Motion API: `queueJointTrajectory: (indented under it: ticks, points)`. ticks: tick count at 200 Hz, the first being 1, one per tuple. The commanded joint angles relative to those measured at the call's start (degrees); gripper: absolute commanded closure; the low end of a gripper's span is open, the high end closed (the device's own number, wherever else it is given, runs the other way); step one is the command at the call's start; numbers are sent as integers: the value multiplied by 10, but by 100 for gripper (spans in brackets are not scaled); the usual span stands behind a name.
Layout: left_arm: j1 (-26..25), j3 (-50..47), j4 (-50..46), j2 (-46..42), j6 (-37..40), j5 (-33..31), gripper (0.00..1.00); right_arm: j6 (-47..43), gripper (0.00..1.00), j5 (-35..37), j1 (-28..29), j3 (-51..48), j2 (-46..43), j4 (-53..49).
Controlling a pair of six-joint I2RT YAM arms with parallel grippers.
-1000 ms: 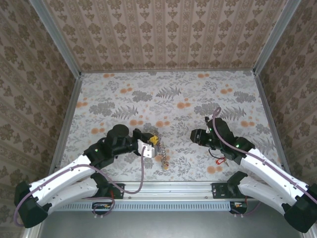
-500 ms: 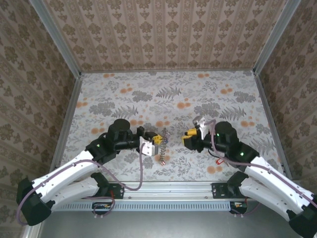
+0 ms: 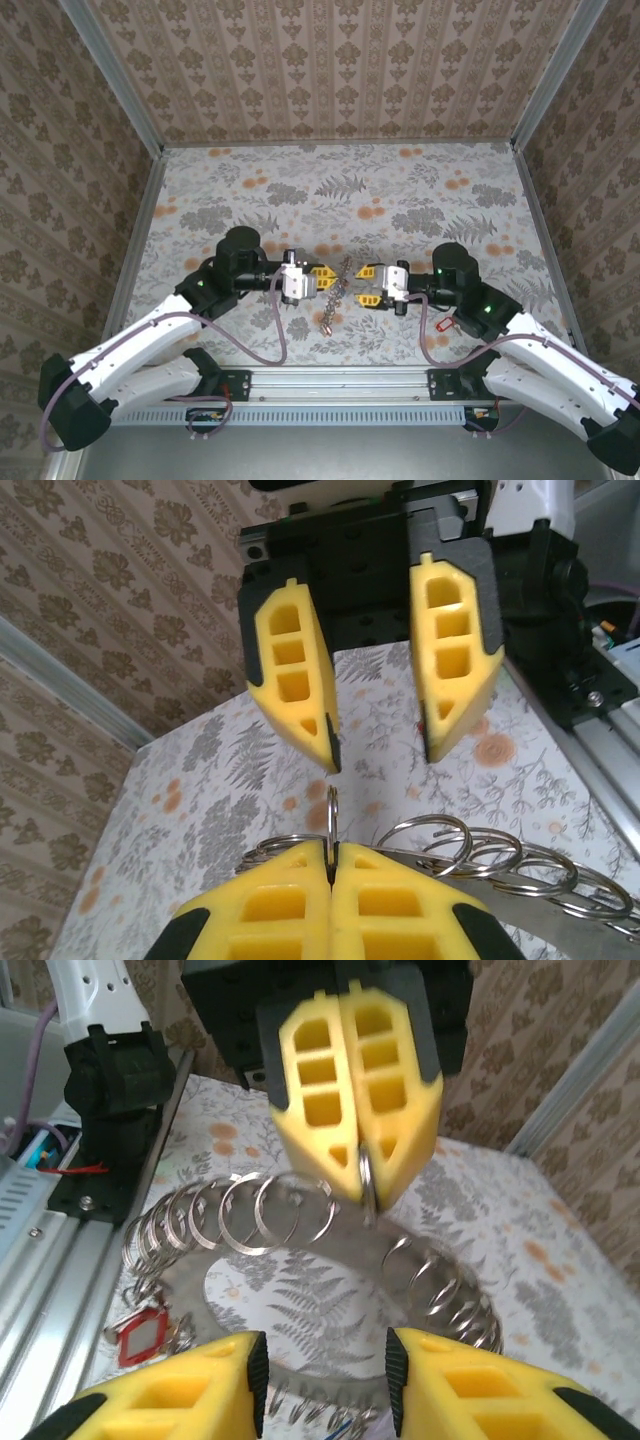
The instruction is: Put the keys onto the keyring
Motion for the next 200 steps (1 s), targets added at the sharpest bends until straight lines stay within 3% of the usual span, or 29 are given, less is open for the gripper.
queueJointTrajectory:
  ticks: [1, 22, 65, 95, 151, 179, 200]
  points:
    - [4, 28, 38, 6, -36, 40, 100, -39, 63, -10, 9, 28, 12, 27]
    - [4, 29, 53, 14, -51, 47, 100, -27, 64, -1, 15, 29, 27, 55]
    - [4, 17, 108, 19, -90, 50, 100, 5, 76, -9, 16, 27, 54, 93]
    - [3, 6, 133, 20, -106, 54, 100, 14, 78, -3, 15, 24, 51, 102]
    - [-1, 16, 111, 36, -93, 57, 100, 39, 77, 4, 16, 13, 51, 135]
    - [0, 24, 91, 41, -85, 63, 100, 37, 87, -2, 16, 18, 49, 119]
    - [0, 25, 90, 45, -86, 65, 100, 38, 86, -7, 16, 17, 44, 114]
